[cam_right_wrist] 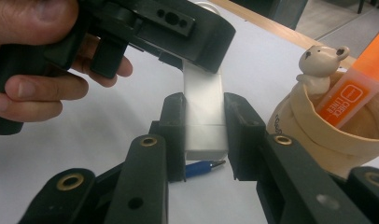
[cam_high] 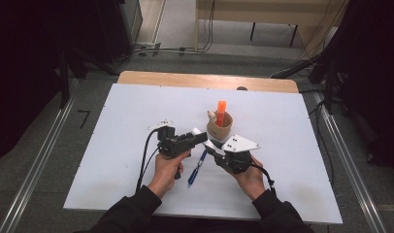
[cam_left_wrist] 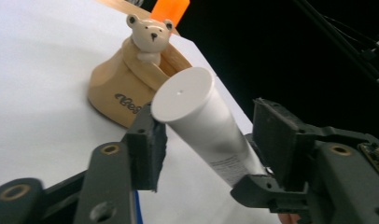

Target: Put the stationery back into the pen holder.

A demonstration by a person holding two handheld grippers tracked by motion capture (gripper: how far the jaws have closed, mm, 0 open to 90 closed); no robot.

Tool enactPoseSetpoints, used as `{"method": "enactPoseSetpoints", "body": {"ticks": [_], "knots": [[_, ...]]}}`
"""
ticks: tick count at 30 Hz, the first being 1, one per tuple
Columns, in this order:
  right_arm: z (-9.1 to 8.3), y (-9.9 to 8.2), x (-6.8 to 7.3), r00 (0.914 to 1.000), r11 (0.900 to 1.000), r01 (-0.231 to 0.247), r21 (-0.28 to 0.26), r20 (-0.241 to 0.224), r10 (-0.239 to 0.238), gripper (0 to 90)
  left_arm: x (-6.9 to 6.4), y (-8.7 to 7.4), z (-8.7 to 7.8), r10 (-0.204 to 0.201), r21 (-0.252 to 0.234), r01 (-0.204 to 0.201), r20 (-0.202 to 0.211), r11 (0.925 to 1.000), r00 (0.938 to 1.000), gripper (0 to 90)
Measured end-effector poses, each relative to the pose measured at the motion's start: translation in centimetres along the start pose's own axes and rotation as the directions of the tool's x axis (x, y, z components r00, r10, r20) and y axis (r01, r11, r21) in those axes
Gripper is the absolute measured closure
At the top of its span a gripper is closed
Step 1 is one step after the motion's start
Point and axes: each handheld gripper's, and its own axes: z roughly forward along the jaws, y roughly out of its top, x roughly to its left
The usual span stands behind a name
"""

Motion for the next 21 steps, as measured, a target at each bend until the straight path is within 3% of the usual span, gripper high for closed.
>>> {"method": "enactPoseSetpoints", "body": {"ticks": [7,13,21], "knots": [[0.3,-0.3,-0.1,0.9999,0.9997,0.01,0.023,0.008,-0.01,68.3,-0.2,-0.1,0.1,0.022,0.002,-0.022,-0.015,0.9998,0.9996,56.0],[0.7,-0.5,-0.3,1.0,0.9988,0.008,0.049,0.002,-0.008,68.1,-0.7,0.1,0.1,0.053,-0.005,-0.053,-0.004,0.9986,0.9986,64.8],[0.8,-0.6,-0.4,1.0,0.9985,0.0,0.055,0.001,0.0,67.2,-1.1,0.0,0.3,0.093,-0.004,-0.093,0.006,0.9957,0.9956,67.3]]}}
